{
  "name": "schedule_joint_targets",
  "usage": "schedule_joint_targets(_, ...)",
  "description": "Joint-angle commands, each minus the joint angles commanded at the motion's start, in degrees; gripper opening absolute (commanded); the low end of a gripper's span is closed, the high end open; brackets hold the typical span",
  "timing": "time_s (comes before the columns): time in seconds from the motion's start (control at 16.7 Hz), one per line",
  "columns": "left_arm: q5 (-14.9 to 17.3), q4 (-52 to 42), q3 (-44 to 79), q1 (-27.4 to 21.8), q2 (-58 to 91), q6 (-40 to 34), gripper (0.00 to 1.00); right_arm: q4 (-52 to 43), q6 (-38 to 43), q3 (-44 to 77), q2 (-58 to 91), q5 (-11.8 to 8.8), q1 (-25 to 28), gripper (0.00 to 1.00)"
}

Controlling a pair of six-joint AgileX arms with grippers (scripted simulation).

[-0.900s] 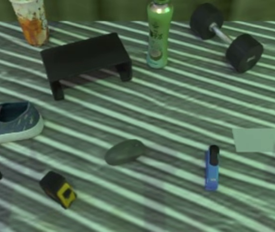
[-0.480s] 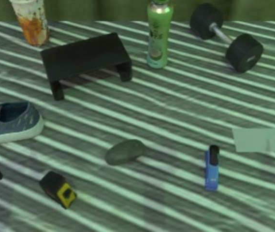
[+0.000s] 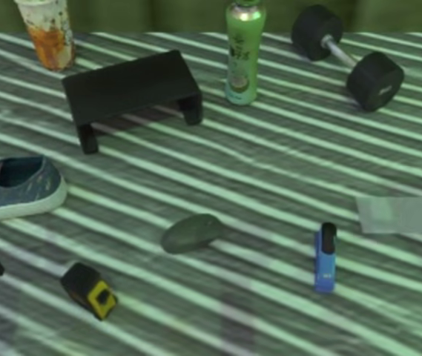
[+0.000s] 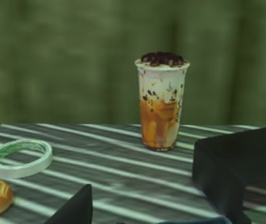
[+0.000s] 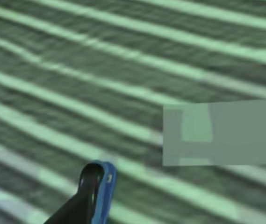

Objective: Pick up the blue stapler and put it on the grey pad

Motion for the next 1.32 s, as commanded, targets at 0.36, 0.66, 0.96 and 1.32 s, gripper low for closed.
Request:
schedule_joint_targets(0.36, 0.0, 0.0, 0.0, 0.0, 0.0, 0.0, 1.00, -19.5, 11.3, 23.4, 31.8, -0.2, 9.7, 1.00)
schedule_joint_targets(0.66, 0.0, 0.0, 0.0, 0.0, 0.0, 0.0, 1.00, -30.2, 18.2, 37.9, 50.1, -0.3, 15.2, 1.00)
schedule_joint_targets(0.96, 0.0, 0.0, 0.0, 0.0, 0.0, 0.0, 1.00, -33.4, 20.5, 42.8, 55.6, -0.3, 16.8, 1.00)
schedule_joint_targets(1.32, 0.0, 0.0, 0.0, 0.0, 0.0, 0.0, 1.00, -32.3, 20.4, 42.0, 55.8, -0.3, 16.6, 1.00)
